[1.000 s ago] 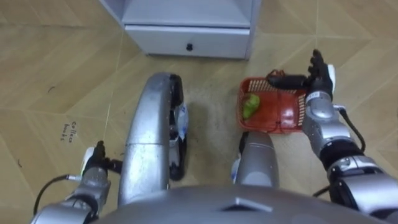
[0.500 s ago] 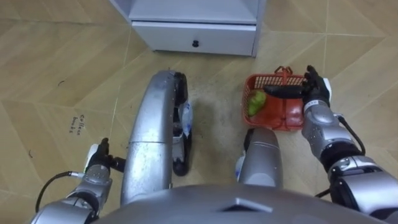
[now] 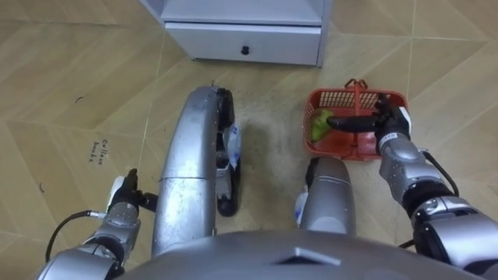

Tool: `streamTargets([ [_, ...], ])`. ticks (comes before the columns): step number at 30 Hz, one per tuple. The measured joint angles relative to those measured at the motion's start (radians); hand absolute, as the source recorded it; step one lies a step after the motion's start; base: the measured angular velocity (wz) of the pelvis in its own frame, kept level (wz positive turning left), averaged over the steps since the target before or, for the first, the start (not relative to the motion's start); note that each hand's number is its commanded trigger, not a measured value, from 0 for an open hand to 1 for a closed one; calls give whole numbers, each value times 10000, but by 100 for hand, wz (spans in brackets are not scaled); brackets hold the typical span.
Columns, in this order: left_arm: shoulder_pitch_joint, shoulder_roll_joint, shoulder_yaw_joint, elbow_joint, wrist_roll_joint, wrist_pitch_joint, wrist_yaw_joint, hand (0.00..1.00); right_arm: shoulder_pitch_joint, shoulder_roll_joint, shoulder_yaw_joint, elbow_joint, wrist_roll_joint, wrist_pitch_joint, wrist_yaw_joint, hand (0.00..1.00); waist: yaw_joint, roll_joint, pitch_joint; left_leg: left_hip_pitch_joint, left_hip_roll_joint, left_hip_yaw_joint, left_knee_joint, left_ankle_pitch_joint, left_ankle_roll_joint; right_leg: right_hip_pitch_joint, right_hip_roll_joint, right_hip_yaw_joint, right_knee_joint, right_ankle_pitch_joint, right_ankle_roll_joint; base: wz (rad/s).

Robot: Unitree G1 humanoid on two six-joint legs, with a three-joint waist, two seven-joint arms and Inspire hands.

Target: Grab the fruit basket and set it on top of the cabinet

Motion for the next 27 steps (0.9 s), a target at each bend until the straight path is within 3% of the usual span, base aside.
streamTargets([
  [1, 14, 0, 0, -7, -1, 1, -23, 0, 4, -1, 2, 0, 26, 1, 41, 44, 11, 4, 1, -4, 5, -13, 10, 0, 0, 0, 18, 0, 0, 0, 0, -4],
  [2, 0, 3, 3, -20, -1, 2, -111, 0, 7, -9, 68, 0, 125, 4, 97, 62, 33, 8, 0, -17, 16, -28, 28, 0, 0, 1, 41, 0, 1, 0, 0, 0],
  [3, -1, 3, 0, -58, -2, 3, -180, 0, 9, -25, 115, 1, 228, 11, 169, 100, 44, 8, 0, -18, 17, -30, 30, 0, 0, 1, 44, 0, -1, 0, 0, 0],
  [27, -17, 20, -7, -220, -7, 25, -588, 0, 89, -324, 580, -38, 661, 374, 695, 100, 473, 28, -4, -192, -3, -50, 48, 1, -2, -98, 51, -37, -4, -1, 3, 0],
])
